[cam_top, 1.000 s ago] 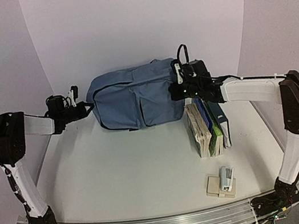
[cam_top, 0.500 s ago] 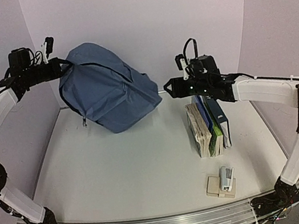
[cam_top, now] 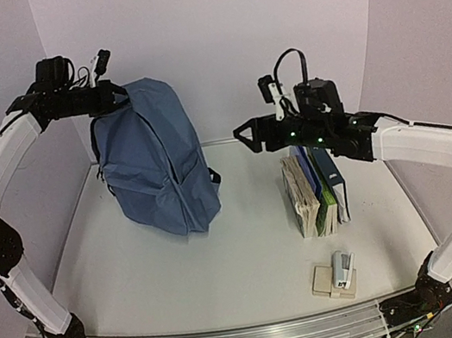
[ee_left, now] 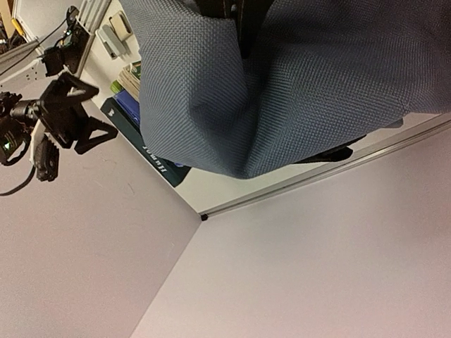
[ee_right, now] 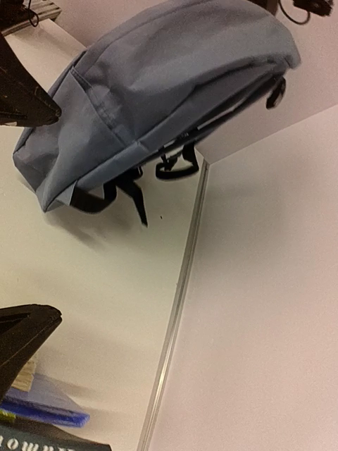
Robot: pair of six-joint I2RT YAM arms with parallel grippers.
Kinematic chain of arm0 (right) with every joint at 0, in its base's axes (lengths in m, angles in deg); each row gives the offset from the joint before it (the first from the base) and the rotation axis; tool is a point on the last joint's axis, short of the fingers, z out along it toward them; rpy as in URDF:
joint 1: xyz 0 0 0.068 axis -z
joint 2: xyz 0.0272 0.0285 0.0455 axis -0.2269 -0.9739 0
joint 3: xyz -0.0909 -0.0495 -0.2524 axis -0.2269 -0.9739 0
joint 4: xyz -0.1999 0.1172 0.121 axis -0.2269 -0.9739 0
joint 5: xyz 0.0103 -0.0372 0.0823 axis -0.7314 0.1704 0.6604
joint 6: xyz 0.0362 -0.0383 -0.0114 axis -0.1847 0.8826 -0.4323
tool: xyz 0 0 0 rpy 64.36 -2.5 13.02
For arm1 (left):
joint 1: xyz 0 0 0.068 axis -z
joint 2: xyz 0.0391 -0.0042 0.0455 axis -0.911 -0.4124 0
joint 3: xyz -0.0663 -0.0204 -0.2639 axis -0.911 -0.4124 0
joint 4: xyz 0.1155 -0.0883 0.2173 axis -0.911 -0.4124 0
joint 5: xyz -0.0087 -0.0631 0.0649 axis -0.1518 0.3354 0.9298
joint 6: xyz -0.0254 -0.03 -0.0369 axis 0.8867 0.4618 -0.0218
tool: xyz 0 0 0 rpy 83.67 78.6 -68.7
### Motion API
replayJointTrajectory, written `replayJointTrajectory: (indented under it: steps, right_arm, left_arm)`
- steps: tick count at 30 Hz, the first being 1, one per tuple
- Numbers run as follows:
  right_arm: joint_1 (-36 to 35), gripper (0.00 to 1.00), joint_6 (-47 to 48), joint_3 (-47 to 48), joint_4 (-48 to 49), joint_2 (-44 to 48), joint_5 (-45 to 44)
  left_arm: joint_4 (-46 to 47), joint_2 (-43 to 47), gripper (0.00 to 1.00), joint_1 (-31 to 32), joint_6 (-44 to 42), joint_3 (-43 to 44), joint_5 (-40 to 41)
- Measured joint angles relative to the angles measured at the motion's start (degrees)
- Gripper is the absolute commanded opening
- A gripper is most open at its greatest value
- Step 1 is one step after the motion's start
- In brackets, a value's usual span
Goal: Pack the student bag
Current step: Adjust the student bag at the center of the board.
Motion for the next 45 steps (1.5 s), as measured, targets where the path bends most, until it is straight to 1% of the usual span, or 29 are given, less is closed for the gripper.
replayJointTrajectory:
  steps: [4, 9, 12, 15, 20, 24, 26, 27, 33, 38, 41, 45]
  right_arm:
    - [-9.2, 0.82, -0.1, 0.0, 1.1, -0.2, -3.9]
    - [-19.7, 0.80, -0.2, 2.7, 2.3, -4.0, -14.5]
    - [-22.4, 0.79, -0.7, 5.6, 3.0, -8.2, -19.7]
    - [-23.2, 0.79, -1.0, 8.7, 3.1, -12.6, -23.8]
    - [-23.2, 0.64, -1.8, 13.7, 3.0, -19.0, -28.1]
    - [-22.8, 0.45, -2.5, 16.8, 2.7, -21.9, -32.9]
    - [-22.0, 0.38, -3.4, 17.2, 2.4, -22.3, -33.1]
    - [-21.2, 0.37, -3.9, 17.2, 2.3, -22.3, -32.4]
    - [-12.3, 0.37, -5.6, 18.0, 1.4, -22.7, -25.7]
    - [-6.1, 0.41, -5.2, 20.7, 1.4, -24.2, -22.0]
    - [-5.0, 0.45, -4.5, 21.3, 1.5, -24.3, -20.9]
    - [-5.4, 0.55, -3.8, 20.9, 1.4, -24.1, -18.5]
  left_arm:
    - [-2.4, -3.3, 0.00, 4.4, -0.6, 3.9, 0.7]
    - [-3.8, -4.1, 0.00, 6.4, -1.4, 4.8, 1.1]
    - [-4.6, -4.1, 0.00, 6.4, -1.6, 5.0, 1.2]
    - [-5.1, -4.1, 0.00, 6.4, -1.6, 5.2, 1.2]
    - [-8.0, -4.1, 0.00, 6.5, -1.5, 7.0, 1.9]
    - [-11.1, -4.1, 0.00, 6.6, -1.4, 8.8, 2.8]
    - [-12.2, -4.1, 0.00, 6.6, -1.4, 9.2, 2.9]
    - [-12.4, -4.1, 0.00, 6.6, -1.4, 9.2, 2.9]
    - [-13.2, -4.1, 0.00, 6.6, -0.3, 9.5, 1.9]
    - [-13.1, -4.1, 0.00, 6.8, 3.3, 9.8, -2.0]
    - [-13.1, -4.6, 0.00, 6.9, 4.6, 10.9, -2.5]
    - [-12.8, -5.7, 0.04, 6.8, 4.8, 11.4, -0.7]
